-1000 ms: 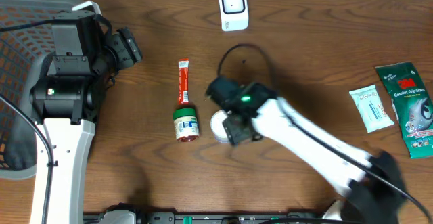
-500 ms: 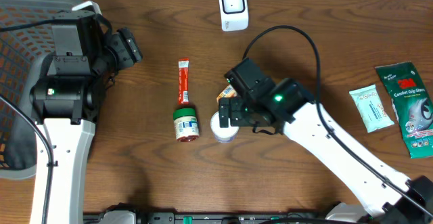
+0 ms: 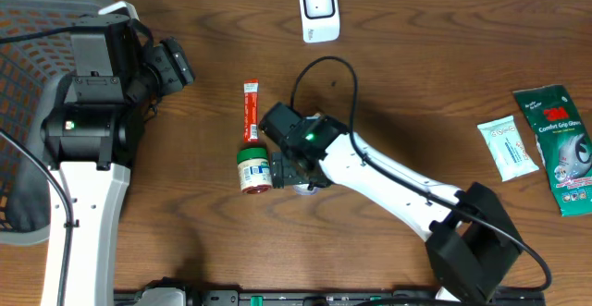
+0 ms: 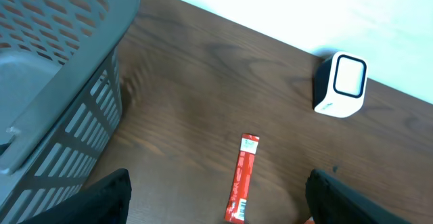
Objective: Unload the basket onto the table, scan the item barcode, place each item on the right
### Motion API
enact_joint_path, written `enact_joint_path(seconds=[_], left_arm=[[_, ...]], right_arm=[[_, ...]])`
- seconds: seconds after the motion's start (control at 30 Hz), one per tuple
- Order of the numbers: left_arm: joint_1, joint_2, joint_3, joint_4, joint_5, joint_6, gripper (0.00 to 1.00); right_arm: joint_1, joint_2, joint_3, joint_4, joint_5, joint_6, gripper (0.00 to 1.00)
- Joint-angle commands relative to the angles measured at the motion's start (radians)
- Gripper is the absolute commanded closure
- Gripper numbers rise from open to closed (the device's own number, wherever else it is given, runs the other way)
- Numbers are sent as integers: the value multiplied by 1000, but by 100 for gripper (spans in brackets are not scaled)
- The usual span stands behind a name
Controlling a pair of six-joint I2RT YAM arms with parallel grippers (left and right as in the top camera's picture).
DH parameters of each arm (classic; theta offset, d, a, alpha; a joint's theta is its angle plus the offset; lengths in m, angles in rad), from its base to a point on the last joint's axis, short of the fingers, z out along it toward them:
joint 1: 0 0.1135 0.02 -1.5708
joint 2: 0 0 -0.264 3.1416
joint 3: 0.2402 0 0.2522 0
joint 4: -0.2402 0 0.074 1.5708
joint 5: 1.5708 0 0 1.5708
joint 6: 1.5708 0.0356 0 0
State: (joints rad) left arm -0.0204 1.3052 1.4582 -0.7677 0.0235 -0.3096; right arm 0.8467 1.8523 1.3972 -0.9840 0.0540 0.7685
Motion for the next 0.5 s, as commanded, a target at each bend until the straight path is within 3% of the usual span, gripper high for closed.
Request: enact_joint_path(seconds=[0.0,0.13,0.4,0.47], left_arm=[[4,1,5,-3,2,13,18],[4,1,5,-3,2,13,18],[4,1,5,-3,2,13,18],[4,1,5,-3,2,13,18]], right_arm=[[1,-6,3,-6,39,-95,1],[1,-6,3,-20,40,-168,1],[2,-5,3,-27,47,-172,10],[1,-5,3,-32,47,-185,16]])
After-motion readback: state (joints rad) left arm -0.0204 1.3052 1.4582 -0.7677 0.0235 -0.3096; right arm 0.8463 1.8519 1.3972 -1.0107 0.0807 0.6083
